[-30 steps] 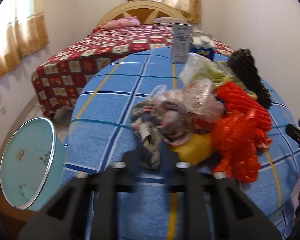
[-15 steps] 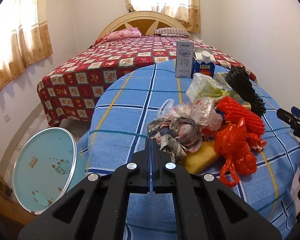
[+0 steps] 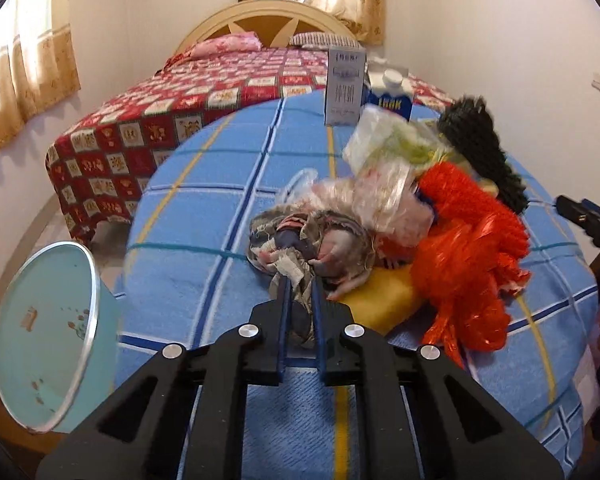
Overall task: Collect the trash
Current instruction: 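Grasp the crumpled plastic wrapper with the left tool while the right tool grasps the black mesh net, then carry the wrapper and black net over the bin and open both tools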
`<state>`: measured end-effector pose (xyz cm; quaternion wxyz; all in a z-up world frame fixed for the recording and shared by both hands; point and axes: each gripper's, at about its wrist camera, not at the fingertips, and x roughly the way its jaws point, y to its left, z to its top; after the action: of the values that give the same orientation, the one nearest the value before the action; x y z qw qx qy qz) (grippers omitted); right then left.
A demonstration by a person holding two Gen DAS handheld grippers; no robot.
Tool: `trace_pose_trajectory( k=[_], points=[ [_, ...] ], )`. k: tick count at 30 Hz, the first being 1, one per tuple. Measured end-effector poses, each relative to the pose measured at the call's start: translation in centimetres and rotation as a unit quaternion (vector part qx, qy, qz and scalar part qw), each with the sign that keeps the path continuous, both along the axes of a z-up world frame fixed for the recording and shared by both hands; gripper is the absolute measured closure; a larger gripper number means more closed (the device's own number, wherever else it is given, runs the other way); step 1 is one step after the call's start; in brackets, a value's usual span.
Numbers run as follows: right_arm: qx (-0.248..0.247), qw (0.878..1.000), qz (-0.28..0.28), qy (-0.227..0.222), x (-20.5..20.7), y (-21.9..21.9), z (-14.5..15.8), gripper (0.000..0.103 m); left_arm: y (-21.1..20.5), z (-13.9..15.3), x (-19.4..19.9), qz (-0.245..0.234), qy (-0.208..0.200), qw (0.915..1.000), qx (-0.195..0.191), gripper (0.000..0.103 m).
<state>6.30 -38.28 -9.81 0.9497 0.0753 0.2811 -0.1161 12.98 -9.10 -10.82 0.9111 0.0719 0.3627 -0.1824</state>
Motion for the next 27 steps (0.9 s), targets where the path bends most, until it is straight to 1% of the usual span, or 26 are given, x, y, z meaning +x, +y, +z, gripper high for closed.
trace_pose_trajectory(
  k=[3,6,9,10,11,12,13,16,17,23,25,27],
  points=[
    [0.002,1.000,0.026,-0.002,1.5,1.0,0.7,0.006,1.1,1.8,-1.1,0.007,-0.027,0.9996,0.000,0.093],
    [0.009,0.999,0.049,0.005,3.0,1.8,0.6,0.006,2.4,3.4,-2.0,0.022,-0.054,0.9983,0.008,0.093],
    [0.014,0.997,0.074,0.019,4.5,2.6,-0.1,0.009,3.5,3.9,-2.7,0.033,-0.065,0.9972,0.020,0.093],
    [0.020,0.996,0.084,0.024,4.9,2.8,-0.3,0.024,3.7,3.8,-2.8,0.037,-0.066,0.9968,0.025,0.093],
    [0.026,0.995,0.093,0.031,5.3,2.9,-0.6,0.049,4.1,3.7,-2.8,0.042,-0.064,0.9966,0.031,0.093],
    [0.038,0.992,0.110,0.042,5.7,2.9,-1.0,0.059,4.4,3.5,-2.8,0.045,-0.060,0.9967,0.033,0.093],
    [0.050,0.989,0.126,0.054,6.0,3.1,-1.4,0.064,4.8,3.4,-2.8,0.049,-0.055,0.9967,0.035,0.093],
    [0.041,0.989,0.137,0.046,5.5,3.7,-1.3,0.072,5.9,3.3,-2.9,0.057,-0.052,0.9961,0.042,0.093],
    [0.039,0.989,0.137,0.041,5.3,3.7,-1.1,0.074,6.3,3.3,-2.9,0.060,-0.052,0.9959,0.043,0.093],
    [0.011,0.991,0.130,0.006,4.3,4.6,1.9,0.074,9.1,4.7,-3.8,0.087,-0.070,0.9925,0.051,0.093],
    [-0.008,0.990,0.139,0.001,4.4,5.9,3.1,0.074,10.3,5.1,-4.0,0.100,-0.079,0.9901,0.059,0.093],
    [-0.013,0.988,0.153,-0.002,4.9,7.1,4.0,0.074,11.7,5.2,-4.0,0.117,-0.081,0.9878,0.064,0.093]
  ],
)
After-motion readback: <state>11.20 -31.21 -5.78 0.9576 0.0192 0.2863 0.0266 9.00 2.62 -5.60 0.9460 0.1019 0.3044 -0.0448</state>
